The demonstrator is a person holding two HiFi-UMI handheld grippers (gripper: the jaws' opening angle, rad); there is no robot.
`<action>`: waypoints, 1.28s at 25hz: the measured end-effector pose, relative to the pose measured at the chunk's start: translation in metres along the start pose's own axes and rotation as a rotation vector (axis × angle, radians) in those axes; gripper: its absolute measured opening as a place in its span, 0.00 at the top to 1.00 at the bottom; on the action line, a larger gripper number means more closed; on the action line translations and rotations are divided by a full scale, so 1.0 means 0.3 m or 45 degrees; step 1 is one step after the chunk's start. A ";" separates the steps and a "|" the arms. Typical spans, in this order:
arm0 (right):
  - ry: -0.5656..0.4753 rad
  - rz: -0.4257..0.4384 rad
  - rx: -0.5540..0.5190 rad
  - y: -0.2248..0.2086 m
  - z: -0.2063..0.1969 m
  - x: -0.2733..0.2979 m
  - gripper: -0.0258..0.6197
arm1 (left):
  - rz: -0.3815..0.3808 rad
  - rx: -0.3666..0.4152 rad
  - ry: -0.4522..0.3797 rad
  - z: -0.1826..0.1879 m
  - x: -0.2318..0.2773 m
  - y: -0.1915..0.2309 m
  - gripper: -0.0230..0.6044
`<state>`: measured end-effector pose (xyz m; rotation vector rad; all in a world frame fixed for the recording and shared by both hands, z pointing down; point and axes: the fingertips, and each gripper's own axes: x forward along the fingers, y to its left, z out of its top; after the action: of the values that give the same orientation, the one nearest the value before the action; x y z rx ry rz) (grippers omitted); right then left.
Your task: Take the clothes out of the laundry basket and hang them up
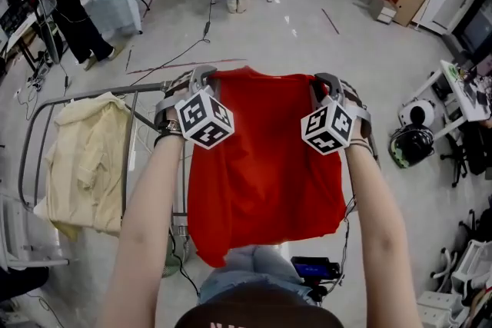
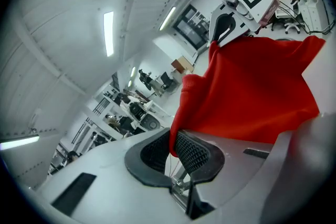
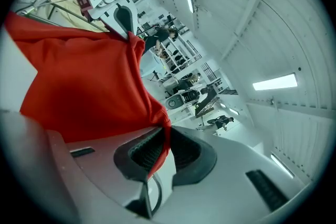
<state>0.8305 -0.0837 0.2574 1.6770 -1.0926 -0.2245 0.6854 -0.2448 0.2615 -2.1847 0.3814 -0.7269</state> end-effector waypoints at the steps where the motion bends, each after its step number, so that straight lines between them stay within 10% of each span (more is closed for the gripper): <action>1: 0.002 0.013 -0.001 0.015 -0.005 0.019 0.89 | -0.006 -0.004 0.014 -0.016 0.018 -0.011 0.93; 32: 0.075 0.359 -0.139 0.332 -0.193 0.444 0.89 | -0.096 0.046 0.465 -0.243 0.373 -0.230 0.92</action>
<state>0.8871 -0.1453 0.4122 1.4061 -1.2352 -0.0522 0.7316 -0.2974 0.3945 -2.0388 0.4678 -1.1711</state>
